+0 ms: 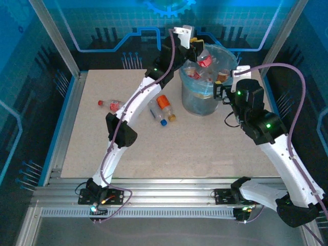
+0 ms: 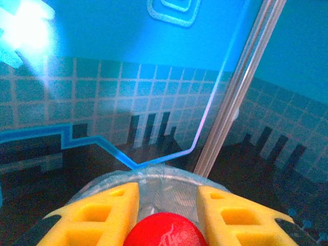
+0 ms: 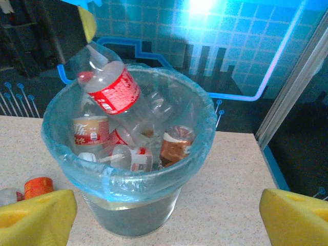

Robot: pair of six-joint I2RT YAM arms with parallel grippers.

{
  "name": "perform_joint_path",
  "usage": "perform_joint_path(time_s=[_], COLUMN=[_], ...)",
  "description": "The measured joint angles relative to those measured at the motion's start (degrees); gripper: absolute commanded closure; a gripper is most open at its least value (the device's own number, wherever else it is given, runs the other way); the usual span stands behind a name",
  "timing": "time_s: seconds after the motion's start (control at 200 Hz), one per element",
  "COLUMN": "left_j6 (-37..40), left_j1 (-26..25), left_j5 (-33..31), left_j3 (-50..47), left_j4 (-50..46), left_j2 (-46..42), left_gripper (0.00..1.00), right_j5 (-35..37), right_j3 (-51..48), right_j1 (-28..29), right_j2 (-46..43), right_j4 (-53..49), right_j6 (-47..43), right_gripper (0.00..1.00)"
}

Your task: Put the plastic bottles in the bin

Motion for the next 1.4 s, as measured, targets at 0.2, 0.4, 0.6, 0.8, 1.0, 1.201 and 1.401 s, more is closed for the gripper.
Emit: perform_joint_path(time_s=[0.2,0.4,0.6,0.8,1.0,1.201,1.401], left_j6=[5.3,8.0,8.9,8.6,6.3,3.2,1.1], left_j1=[-2.3,-3.2,-3.0,-2.9,-2.9,-3.1,-3.2], left_j5=[-0.3,-1.2,-1.4,-1.6,-0.8,1.9,4.2], left_j3=[0.0,-0.3,-1.7,-3.1,-3.3,-6.8,-11.2], left_j4=[-3.6,-10.3,-12.9,-12.8,-12.9,-12.9,-12.0], left_j2=[0.1,1.1,2.2,2.3,2.3,0.0,-6.0], left_gripper=[1.0,1.0,1.0,0.78,0.48,0.3,0.26], right_j5=[-1.5,-2.8,-3.8,-4.7,-4.7,-4.7,-4.7], right_j3=[0.0,-0.1,-0.2,-0.5,-0.5,-0.5,-0.5], right_j1=[-0.1,-0.1,-0.1,-0.1,-0.1,-0.1,-0.1], right_j2=[0.4,0.9,1.9,2.2,2.0,1.1,0.5], right_j4=[-1.5,-2.6,-3.4,-4.2,-5.0,-5.6,-5.6], right_j6=[1.7,3.3,5.2,6.6,7.5,7.5,7.5], right_gripper=[0.07,0.08,0.08,0.08,0.08,0.08,0.08])
